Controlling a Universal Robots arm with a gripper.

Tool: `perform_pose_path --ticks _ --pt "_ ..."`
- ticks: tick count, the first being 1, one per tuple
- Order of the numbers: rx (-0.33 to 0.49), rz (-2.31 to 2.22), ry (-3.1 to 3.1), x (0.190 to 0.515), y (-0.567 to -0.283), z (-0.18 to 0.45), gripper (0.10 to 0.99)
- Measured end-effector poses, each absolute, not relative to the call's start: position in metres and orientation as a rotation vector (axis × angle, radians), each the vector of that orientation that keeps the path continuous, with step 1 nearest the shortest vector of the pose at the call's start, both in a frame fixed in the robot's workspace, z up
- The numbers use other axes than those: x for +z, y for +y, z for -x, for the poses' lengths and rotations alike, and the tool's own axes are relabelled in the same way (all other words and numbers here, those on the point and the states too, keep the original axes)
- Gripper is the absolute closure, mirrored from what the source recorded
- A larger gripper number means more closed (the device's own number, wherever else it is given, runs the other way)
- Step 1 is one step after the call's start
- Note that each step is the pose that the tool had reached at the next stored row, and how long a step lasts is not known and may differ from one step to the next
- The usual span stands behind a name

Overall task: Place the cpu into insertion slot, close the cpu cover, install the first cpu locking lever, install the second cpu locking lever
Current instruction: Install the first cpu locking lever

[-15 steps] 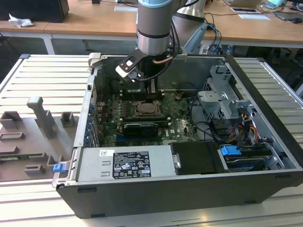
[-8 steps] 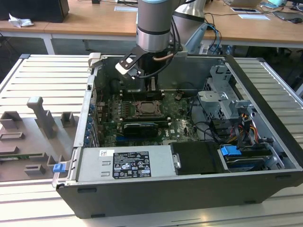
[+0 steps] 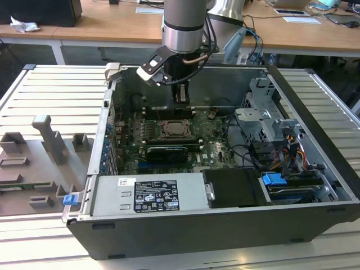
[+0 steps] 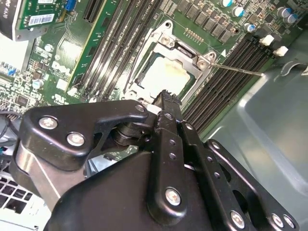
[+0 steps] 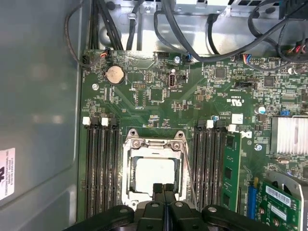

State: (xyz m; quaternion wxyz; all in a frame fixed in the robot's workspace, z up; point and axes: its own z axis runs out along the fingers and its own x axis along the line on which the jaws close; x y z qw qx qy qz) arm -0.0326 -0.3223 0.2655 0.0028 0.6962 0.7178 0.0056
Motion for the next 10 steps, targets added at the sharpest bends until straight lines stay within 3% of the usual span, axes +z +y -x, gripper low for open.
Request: perform_pose_path --ticks 10 --pt "0.017 -1.969 2.441 0.2670 -0.3223 0.0327 0.980"
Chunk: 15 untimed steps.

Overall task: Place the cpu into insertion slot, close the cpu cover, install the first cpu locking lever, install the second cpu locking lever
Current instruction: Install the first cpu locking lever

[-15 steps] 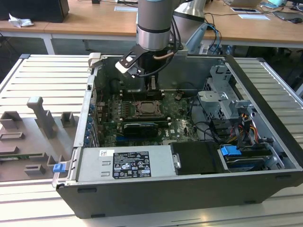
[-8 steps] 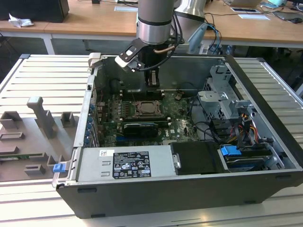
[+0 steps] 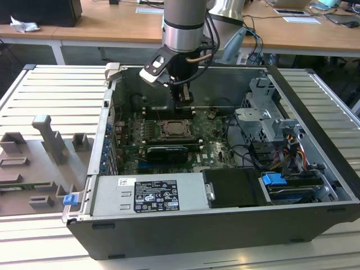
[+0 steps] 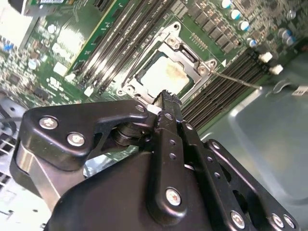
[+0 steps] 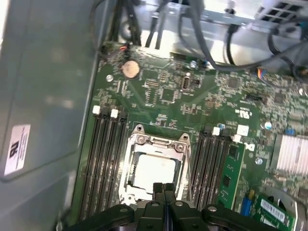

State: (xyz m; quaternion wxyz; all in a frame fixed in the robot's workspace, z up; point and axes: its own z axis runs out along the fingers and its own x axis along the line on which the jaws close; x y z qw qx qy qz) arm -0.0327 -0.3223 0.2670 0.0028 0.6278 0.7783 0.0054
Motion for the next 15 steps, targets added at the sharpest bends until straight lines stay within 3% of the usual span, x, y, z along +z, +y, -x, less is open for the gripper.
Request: perform_pose_path --ticks 15 --pt "0.017 -1.514 2.748 0.2667 -0.3223 0.0328 0.980"
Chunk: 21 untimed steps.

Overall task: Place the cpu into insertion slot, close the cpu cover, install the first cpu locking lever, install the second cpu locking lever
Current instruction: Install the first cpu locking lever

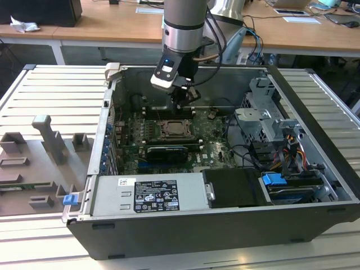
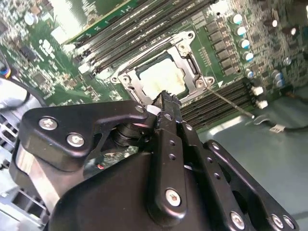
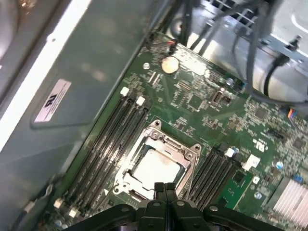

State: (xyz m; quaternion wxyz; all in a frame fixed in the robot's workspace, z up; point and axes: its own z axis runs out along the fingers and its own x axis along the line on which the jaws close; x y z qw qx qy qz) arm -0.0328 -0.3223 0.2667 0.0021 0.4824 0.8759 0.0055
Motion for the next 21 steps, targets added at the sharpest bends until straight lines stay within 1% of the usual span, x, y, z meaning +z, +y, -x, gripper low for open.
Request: perform_pose_path --ticks 21 --pt "0.018 -0.922 3.001 0.2667 -0.3223 0.0328 0.980"
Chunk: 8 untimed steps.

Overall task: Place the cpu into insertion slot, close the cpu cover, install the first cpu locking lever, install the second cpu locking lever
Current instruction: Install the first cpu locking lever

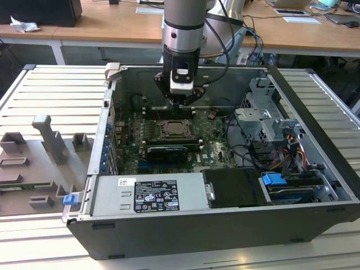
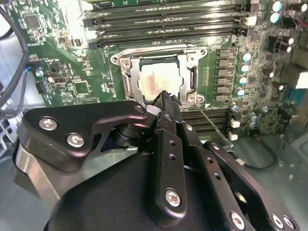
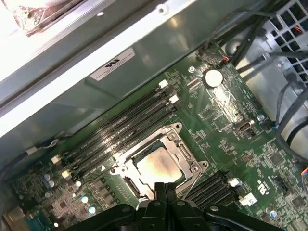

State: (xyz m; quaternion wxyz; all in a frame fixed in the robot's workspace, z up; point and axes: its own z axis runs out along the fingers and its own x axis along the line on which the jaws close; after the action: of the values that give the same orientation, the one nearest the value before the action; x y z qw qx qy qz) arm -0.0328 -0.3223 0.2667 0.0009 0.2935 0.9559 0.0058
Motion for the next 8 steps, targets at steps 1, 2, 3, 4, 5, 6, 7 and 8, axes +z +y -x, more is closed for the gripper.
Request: perform_pose_path --ticks 1,2,3,4,5,6,7,8 --pt "0.018 -0.890 3.011 0.2667 -0.3223 0.0327 0.980" --pt "0.018 -0.870 3.017 0.2667 -0.3223 0.0328 0.980" --pt "0.018 -0.854 3.022 0.2667 -0.3223 0.0328 0.980" --pt "0.018 -0.823 3.030 0.2667 -0.3223 0.0328 0.980" --pt "0.018 -0.784 3.041 0.2667 -0.3223 0.0328 0.980" --pt "0.018 -0.737 3.053 0.2667 -0.3223 0.0328 0.980" --pt "0.018 -0.702 3.061 0.2667 -0.3223 0.0327 0.980" --pt "0.018 -0.637 3.075 0.2667 -0.3223 0.0328 0.980"
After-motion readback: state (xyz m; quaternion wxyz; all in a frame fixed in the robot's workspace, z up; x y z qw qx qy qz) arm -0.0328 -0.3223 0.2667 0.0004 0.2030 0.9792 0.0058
